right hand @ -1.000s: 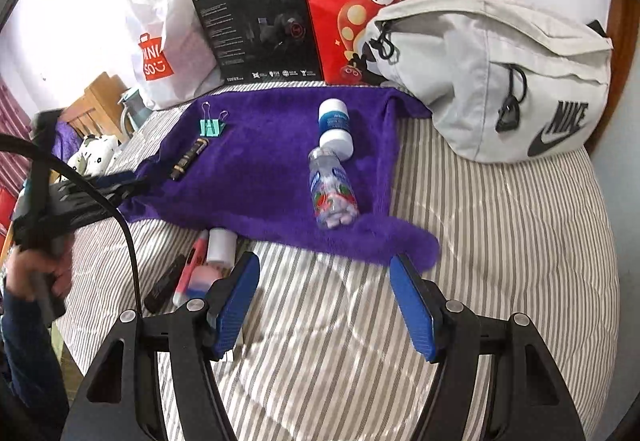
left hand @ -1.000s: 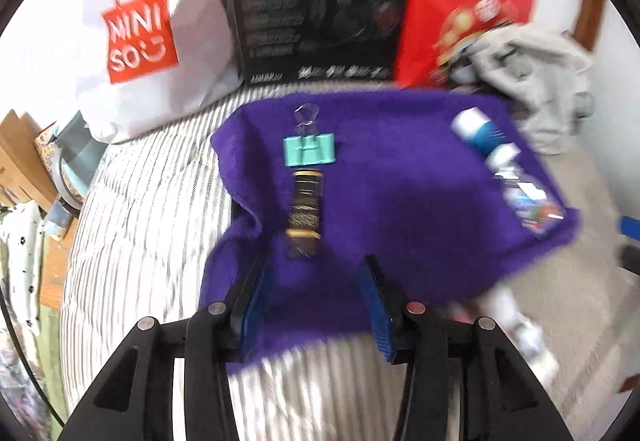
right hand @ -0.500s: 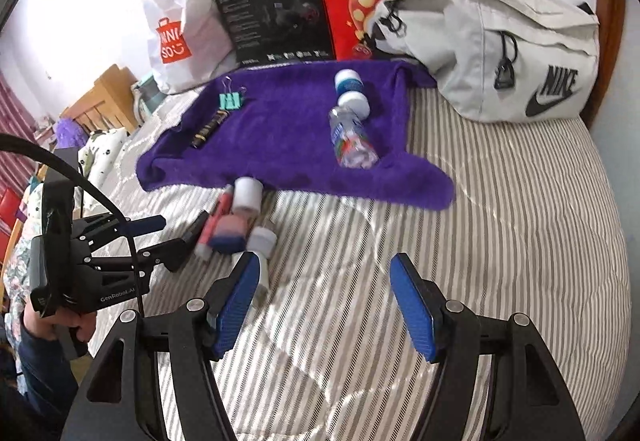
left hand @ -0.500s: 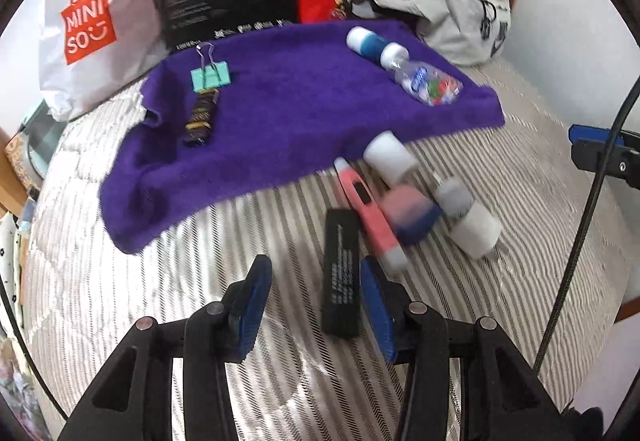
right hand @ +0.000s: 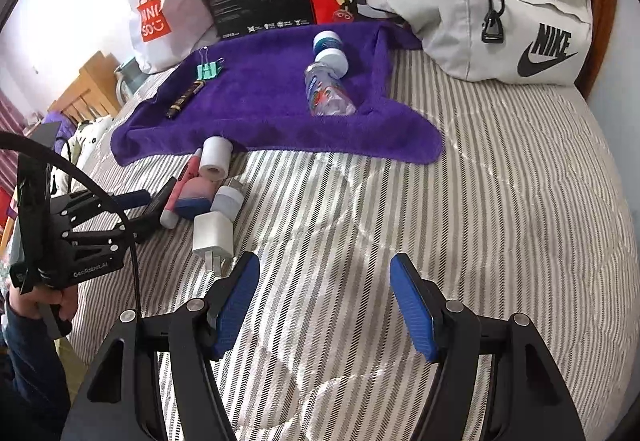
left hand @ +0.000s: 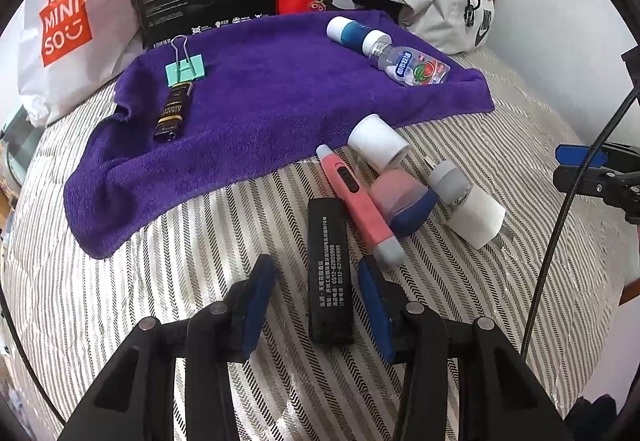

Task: Organize rigid objects
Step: 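Grasp the black case with the left tool while the right grasps the white plug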

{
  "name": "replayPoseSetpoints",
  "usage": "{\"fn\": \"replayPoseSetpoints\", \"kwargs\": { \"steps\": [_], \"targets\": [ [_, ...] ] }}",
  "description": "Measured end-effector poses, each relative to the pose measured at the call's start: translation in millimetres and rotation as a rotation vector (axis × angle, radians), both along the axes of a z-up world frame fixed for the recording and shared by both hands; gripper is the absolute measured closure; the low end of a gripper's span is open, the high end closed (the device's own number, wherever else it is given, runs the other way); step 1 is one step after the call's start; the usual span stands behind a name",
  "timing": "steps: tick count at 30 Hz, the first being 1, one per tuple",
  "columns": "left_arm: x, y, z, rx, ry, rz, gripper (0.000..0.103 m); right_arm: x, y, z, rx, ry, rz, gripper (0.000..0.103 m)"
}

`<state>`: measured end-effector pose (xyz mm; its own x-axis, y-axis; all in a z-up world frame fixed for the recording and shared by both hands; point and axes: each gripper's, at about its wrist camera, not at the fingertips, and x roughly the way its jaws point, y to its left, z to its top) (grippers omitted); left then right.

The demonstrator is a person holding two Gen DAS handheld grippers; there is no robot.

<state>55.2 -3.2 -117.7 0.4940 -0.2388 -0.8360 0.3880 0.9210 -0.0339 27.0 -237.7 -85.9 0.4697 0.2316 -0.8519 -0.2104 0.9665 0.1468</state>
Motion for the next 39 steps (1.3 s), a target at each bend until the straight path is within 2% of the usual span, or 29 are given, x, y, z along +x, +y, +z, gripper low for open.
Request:
{"fn": "replayPoseSetpoints", "kwargs": {
  "steps": [17,21,22,27,33,39],
  "targets": [
    [1.7,-5.0,-1.6,0.024,-0.017,-0.005,0.065,-4.4,16.7,-5.4,0.000,0.019,0.037,0.036],
    [2.9,-4.6,-1.2,0.022,-0.016,-0.012,0.075,-3.6,17.9,-8.0,0.001,0.030,0.041,0.036],
    [2.8,-4.5,-1.0,0.018,-0.016,-0.018,0.083,-3.4,18.5,-8.7,0.000,0.032,0.043,0.036],
    [3.4,-0.1,-1.7,-0.010,-0.007,-0.009,0.082,-3.4,21.4,-8.2,0.008,0.032,0.050,0.036],
    [3.6,-3.5,-2.0,0.008,-0.017,-0.019,0.082,-0.7,40.0,-6.0,0.038,0.018,0.088,0.036],
    [4.0,7.1,-1.6,-0.015,0.001,0.007,0.082,10.4,66.0,-19.2,0.057,0.021,0.142,0.036]
  ]
}}
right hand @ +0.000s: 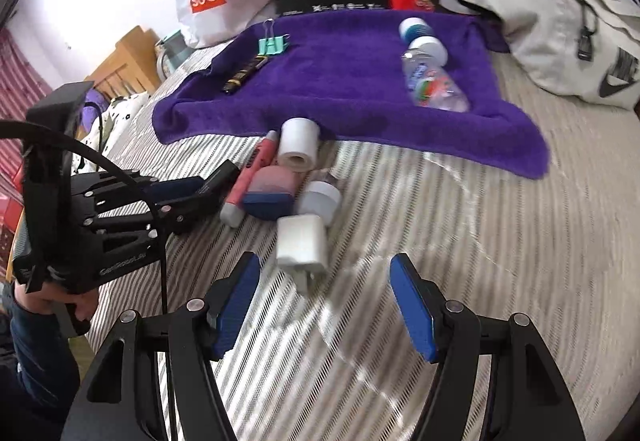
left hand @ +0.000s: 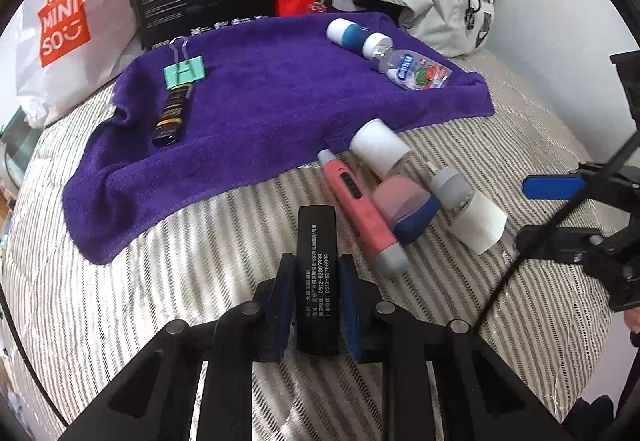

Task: Organize rigid objects
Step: 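Grasp the black case with the left tool while the right grasps the white plug, then set the black case beside the Grand Reserve bottle while the right sets the plug by the clear bottle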

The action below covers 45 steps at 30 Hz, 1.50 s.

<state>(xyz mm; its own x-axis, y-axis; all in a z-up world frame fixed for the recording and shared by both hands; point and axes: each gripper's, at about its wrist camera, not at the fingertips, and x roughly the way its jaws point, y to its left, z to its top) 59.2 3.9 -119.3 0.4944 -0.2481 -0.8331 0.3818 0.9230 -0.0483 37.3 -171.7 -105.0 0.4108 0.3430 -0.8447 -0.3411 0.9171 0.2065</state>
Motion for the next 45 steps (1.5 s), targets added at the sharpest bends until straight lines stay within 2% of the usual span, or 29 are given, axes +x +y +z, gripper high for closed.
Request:
{"fn": "replayPoseSetpoints", "kwargs": {
  "steps": [3,5,9,12,13,14,20,24,32,39,45],
  "targets": [
    [-2.8,6.0,-0.4,-0.012,0.007,0.005,0.082,4.8,6.3,-6.9,-0.001,0.000,0.016,0.037],
    [-4.1,8.6,-0.6,-0.020,0.010,0.010,0.082,6.0,10.3,-9.5,-0.003,0.000,0.023,0.046],
    [-5.5,10.0,-0.9,-0.025,0.008,0.015,0.082,7.6,18.3,-12.6,-0.033,-0.016,0.039,0.051],
    [-5.3,11.0,-1.1,-0.028,0.009,0.014,0.082,8.2,19.3,-12.6,-0.054,-0.032,0.034,0.066],
    [-5.2,10.6,-0.8,-0.027,0.008,0.014,0.082,8.4,18.6,-12.6,-0.047,-0.029,0.038,0.074],
    [-5.2,10.7,-0.8,-0.029,0.008,0.012,0.082,7.9,17.8,-11.9,-0.044,-0.025,0.046,0.076],
    [-5.6,10.5,-0.8,-0.044,0.011,0.022,0.082,-1.0,-7.9,-1.7,-0.116,-0.024,0.004,0.076],
    [-5.8,10.3,-1.0,-0.034,0.004,0.021,0.082,-2.7,-10.8,-11.8,-0.169,-0.018,0.001,0.075],
    [-3.1,14.7,-2.1,-0.072,0.016,0.043,0.082,-4.6,-8.8,-4.6,-0.137,-0.010,0.028,0.076],
    [0.4,20.2,1.5,-0.059,0.025,0.070,0.082,-3.2,-12.6,6.8,-0.104,-0.021,0.037,0.077],
    [5.2,25.3,11.9,-0.059,0.017,0.085,0.082,1.4,-13.2,4.4,-0.099,-0.011,0.059,0.076]
  ]
}}
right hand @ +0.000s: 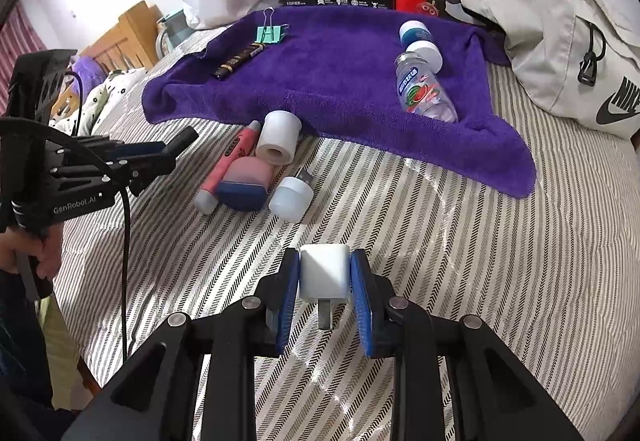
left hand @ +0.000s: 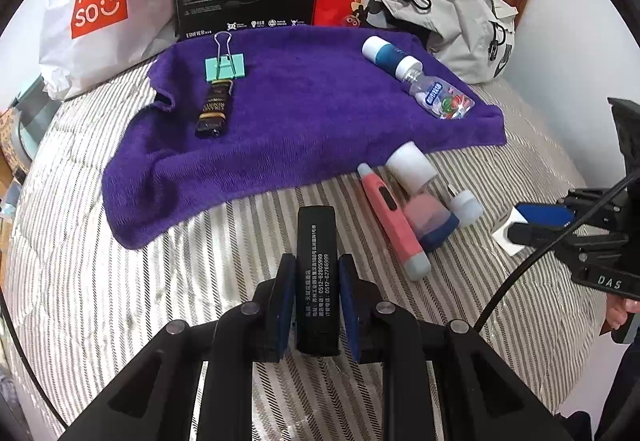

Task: Organize rigid objects
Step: 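Set the black case beside the Grand Reserve bottle while the right sets the plug by the clear bottle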

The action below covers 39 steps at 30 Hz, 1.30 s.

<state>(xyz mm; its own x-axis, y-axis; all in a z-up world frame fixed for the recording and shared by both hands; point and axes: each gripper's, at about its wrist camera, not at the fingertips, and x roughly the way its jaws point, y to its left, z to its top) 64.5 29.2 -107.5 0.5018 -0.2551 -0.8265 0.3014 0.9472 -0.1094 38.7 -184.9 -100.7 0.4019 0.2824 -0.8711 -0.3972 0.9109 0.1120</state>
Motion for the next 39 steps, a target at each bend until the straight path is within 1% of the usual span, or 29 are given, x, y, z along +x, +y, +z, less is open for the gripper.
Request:
{"fn": "replayPoseSetpoints", "kwargs": {
  "steps": [3,5,7,10,12,15,22,28,32,36,39],
  "targets": [
    [-0.2,-1.4,0.0,0.008,0.003,-0.002,0.082,-0.2,1.3,-4.7,-0.011,0.015,0.006,0.075],
    [-0.3,-2.1,-2.1,0.007,0.010,0.000,0.082,0.3,3.1,-12.8,-0.038,0.032,0.010,0.075],
    [-0.5,-4.1,-6.5,0.013,0.020,-0.001,0.082,-1.1,3.1,-14.4,-0.035,0.006,0.011,0.075],
    [-0.8,-6.2,-12.0,0.011,0.032,-0.006,0.082,-0.5,-0.6,-14.3,-0.012,0.008,-0.002,0.076],
    [-1.3,-6.6,-13.7,0.013,0.031,-0.006,0.082,-1.2,0.0,-13.0,-0.027,0.008,0.001,0.076],
    [-1.2,-4.4,-10.9,0.010,0.028,-0.003,0.082,-2.3,-0.7,-5.6,-0.019,0.001,0.007,0.076],
    [4.5,2.8,7.7,-0.005,0.002,0.013,0.082,6.2,3.4,16.9,-0.001,-0.021,0.031,0.076],
    [18.9,10.7,30.5,-0.009,-0.027,0.031,0.082,26.8,11.2,36.7,0.030,-0.043,0.055,0.076],
    [35.1,15.5,42.8,-0.003,-0.040,0.045,0.082,49.9,15.9,48.6,0.051,-0.068,0.064,0.076],
    [51.6,18.1,47.7,0.000,-0.045,0.056,0.082,76.9,16.6,51.5,0.059,-0.078,0.051,0.076],
    [65.7,19.6,48.2,0.008,-0.045,0.060,0.082,101.5,19.3,44.9,0.050,-0.071,0.045,0.076]
  ]
}}
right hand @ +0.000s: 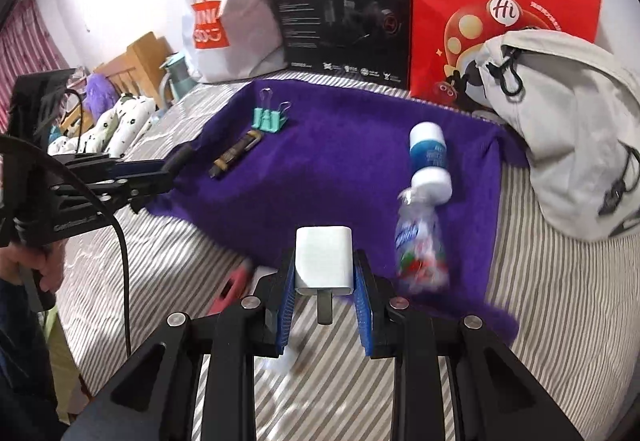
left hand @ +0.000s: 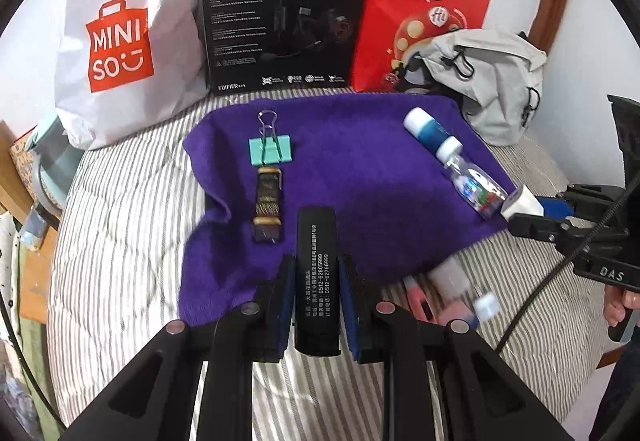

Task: Organize rigid objects
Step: 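Set the black case beside the Grand Reserve bottle while the right sets the plug by the clear bottle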

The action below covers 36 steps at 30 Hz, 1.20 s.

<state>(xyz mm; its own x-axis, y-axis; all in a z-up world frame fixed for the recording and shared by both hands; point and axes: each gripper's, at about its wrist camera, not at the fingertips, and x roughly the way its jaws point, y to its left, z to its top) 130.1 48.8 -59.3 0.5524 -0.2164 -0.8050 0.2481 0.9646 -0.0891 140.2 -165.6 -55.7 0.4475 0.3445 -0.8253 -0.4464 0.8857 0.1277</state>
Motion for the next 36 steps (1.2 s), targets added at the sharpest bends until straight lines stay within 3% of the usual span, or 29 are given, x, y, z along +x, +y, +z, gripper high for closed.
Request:
{"fn": "replayPoseSetpoints", "kwargs": {
  "steps": [5,12,22,24,26,36],
  "targets": [
    [22.1,1.4,-7.2,-0.003,0.015,0.010,0.082,31.6,1.7,-22.7,-0.009,0.045,-0.015,0.076],
    [40.1,-2.3,-24.1,-0.006,0.052,0.002,0.082,45.8,10.0,-55.7,-0.089,0.094,-0.008,0.076],
    [61.4,-4.9,-42.2,-0.013,0.077,0.006,0.082,49.9,15.0,-56.8,-0.132,0.084,0.022,0.076],
    [66.2,-5.0,-46.7,-0.008,0.082,0.011,0.082,51.6,14.9,-56.2,-0.118,0.097,0.031,0.072],
    [70.1,-4.1,-50.0,-0.012,0.083,0.017,0.082,51.8,13.7,-54.5,-0.093,0.109,0.043,0.061],
    [89.2,-12.6,-59.9,0.000,0.082,0.007,0.082,36.6,-9.3,-35.5,-0.061,0.095,-0.007,0.056]
  ]
}}
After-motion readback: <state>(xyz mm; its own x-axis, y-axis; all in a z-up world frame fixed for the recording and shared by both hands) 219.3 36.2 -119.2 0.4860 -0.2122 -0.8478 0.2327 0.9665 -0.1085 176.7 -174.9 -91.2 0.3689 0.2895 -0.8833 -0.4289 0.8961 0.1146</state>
